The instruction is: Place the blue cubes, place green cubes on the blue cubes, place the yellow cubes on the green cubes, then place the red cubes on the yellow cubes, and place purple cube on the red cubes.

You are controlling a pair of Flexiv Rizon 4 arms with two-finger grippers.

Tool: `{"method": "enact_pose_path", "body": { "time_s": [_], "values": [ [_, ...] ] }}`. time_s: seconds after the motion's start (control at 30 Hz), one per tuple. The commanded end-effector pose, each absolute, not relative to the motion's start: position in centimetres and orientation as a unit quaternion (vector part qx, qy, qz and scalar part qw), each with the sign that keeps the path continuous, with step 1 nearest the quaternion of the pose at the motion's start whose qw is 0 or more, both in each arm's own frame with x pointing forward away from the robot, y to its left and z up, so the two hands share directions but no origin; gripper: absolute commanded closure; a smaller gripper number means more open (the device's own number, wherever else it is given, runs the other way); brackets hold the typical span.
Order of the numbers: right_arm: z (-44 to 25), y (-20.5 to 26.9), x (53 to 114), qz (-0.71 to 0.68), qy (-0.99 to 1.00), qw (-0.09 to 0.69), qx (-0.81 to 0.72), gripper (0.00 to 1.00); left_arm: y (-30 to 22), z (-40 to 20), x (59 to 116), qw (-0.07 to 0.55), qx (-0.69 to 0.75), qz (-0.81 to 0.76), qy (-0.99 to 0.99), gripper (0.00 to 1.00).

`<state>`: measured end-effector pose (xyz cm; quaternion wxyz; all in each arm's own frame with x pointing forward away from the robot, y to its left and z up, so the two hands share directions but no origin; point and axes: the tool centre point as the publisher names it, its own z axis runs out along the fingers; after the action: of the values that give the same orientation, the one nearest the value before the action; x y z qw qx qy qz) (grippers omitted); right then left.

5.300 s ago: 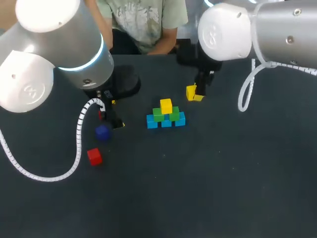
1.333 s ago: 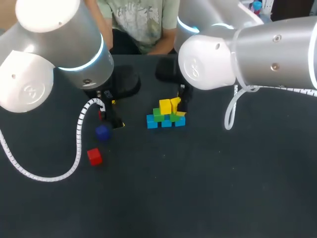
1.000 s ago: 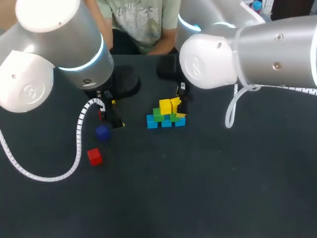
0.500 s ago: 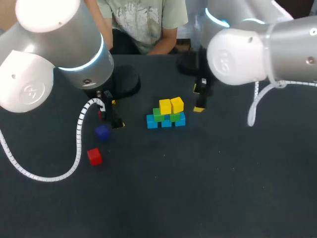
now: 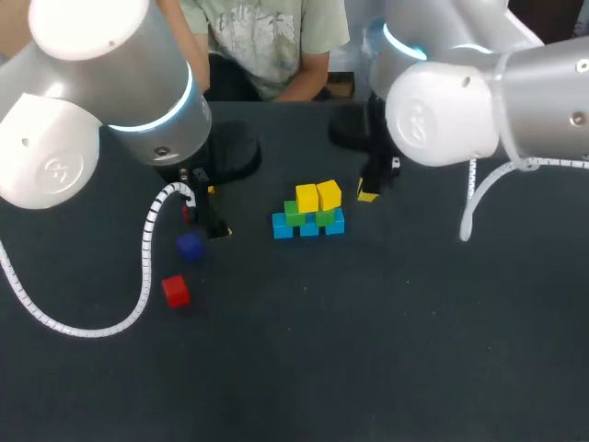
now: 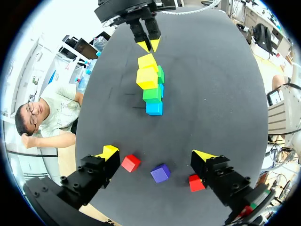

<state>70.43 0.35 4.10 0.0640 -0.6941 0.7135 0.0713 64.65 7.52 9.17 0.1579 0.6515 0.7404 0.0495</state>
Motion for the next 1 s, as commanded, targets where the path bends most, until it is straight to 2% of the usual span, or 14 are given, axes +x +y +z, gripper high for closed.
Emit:
{"method": "enact_pose_path", "body": {
  "time_s": [0.03,1.0],
  "values": [
    [3.9,0.8,70.8,0.073,0.712,0.059,-0.695,1.00,7.7,9.2,64.7,0.158,0.653,0.047,0.739,0.00],
    [4.4,2.2,69.0,0.065,0.703,0.056,-0.706,1.00,7.7,9.2,64.7,0.158,0.653,0.047,0.739,0.00]
  ]
}}
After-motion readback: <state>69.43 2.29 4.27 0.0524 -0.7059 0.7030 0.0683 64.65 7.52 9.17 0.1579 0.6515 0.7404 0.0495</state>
